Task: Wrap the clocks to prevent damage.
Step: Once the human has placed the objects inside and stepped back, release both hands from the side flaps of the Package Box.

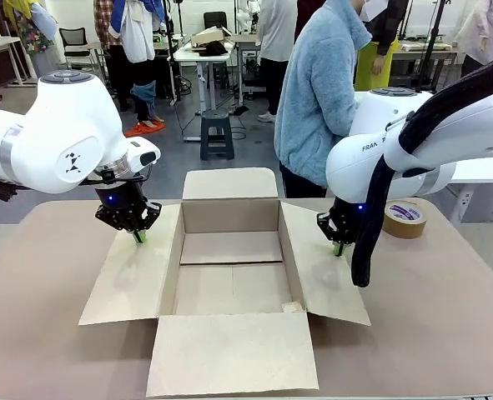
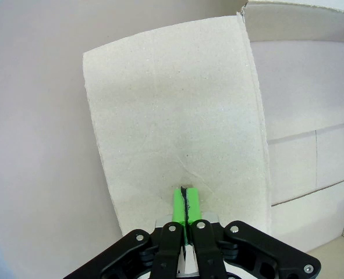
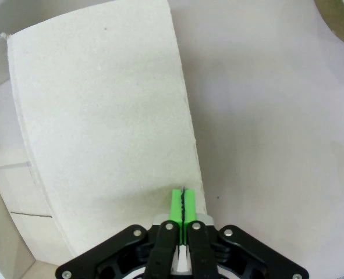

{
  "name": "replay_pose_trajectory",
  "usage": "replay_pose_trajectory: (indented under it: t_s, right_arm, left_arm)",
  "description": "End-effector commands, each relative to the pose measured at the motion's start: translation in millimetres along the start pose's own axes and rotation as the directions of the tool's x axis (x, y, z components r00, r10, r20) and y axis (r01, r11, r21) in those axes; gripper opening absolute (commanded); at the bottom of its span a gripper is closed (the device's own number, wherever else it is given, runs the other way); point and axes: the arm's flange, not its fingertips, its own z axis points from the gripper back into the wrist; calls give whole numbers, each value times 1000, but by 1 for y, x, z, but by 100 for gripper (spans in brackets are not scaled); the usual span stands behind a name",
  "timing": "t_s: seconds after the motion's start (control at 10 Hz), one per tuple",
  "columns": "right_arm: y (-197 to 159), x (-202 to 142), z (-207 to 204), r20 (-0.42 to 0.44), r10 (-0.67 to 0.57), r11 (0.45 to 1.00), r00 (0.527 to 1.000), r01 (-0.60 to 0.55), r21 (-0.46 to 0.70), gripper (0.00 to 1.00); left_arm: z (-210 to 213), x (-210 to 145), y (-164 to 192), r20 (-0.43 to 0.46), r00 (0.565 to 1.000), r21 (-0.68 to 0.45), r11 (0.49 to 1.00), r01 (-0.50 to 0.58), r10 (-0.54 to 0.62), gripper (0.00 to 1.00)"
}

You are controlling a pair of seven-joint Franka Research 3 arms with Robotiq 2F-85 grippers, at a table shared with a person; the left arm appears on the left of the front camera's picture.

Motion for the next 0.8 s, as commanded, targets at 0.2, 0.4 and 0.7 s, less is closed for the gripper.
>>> replay_pose_trajectory:
  t_s: [0.2,0.4,0.7]
  right_arm:
    - [0,0,0,1,0,1000,1000,0,0,1]
    - [0,0,0,1,0,1000,1000,0,0,1]
    - [0,0,0,1,0,1000,1000,0,0,1]
  left_arm:
    - [1,1,-1,3,1000,3,1000,-1,1,0]
    - [1,1,-1,3,1000,3,1000,-1,1,0]
    - [1,1,-1,3,1000,3,1000,-1,1,0]
